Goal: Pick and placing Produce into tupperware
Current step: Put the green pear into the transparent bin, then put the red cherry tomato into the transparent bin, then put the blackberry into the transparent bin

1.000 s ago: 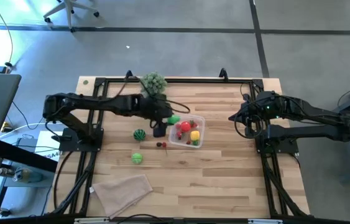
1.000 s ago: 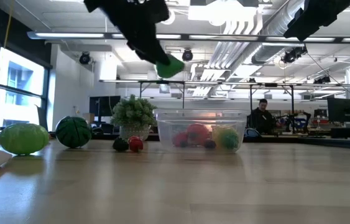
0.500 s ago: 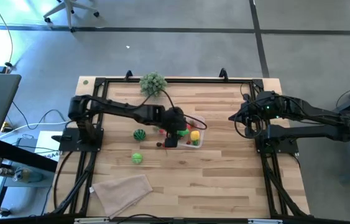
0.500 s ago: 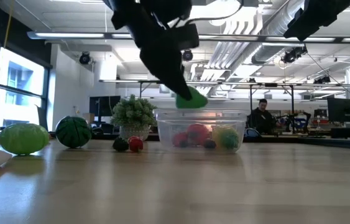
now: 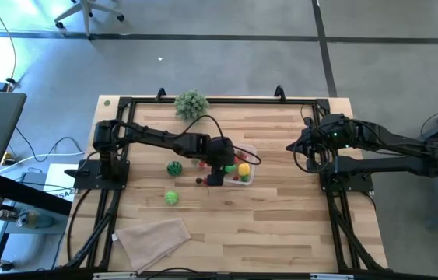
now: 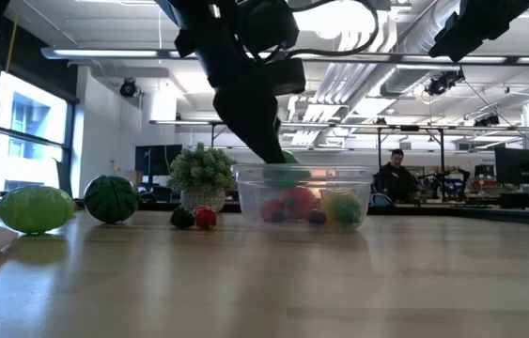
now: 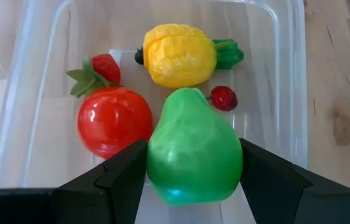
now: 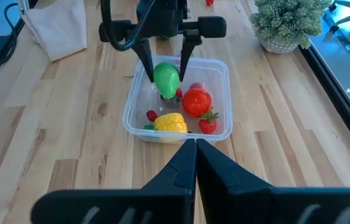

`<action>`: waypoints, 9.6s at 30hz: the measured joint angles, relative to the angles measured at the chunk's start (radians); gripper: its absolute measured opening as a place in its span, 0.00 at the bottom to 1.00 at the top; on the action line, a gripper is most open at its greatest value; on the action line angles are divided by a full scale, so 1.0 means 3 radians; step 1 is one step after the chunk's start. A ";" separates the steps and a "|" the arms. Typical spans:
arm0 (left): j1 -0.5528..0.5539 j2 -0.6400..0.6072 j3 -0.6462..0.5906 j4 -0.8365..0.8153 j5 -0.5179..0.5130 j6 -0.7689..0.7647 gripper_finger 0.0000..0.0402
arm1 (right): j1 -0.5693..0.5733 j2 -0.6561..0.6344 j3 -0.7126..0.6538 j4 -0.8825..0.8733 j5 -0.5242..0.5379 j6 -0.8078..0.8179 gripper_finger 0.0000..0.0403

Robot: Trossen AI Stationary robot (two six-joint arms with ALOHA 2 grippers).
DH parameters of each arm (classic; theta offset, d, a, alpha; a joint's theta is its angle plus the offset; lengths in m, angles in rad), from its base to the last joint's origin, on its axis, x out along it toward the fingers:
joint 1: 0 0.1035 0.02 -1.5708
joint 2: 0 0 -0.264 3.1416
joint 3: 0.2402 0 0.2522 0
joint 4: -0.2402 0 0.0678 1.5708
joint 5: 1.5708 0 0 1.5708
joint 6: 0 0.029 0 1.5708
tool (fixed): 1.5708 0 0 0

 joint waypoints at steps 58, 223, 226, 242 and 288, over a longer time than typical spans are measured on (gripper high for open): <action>0.0001 -0.0146 0.1254 -0.2234 -0.0133 -0.0711 0.70 | -0.0001 -0.0001 0.0000 0.0000 0.0000 0.0000 0.00; 0.0437 -0.1268 -0.1960 0.1335 -0.0036 -0.0175 0.27 | 0.0000 0.0000 0.0000 -0.0008 0.0000 0.0000 0.00; 0.0437 -0.1440 -0.1917 0.1342 -0.0101 -0.0177 0.27 | 0.0000 0.0000 0.0000 -0.0008 0.0000 0.0000 0.00; -0.0008 -0.0914 -0.0844 0.0600 -0.0279 0.0005 0.28 | -0.0001 -0.0001 0.0000 -0.0002 0.0000 0.0000 0.00; -0.0001 0.0422 0.0610 -0.0842 -0.0226 0.0012 0.44 | 0.0000 0.0041 0.0001 -0.0001 -0.0001 0.0000 0.00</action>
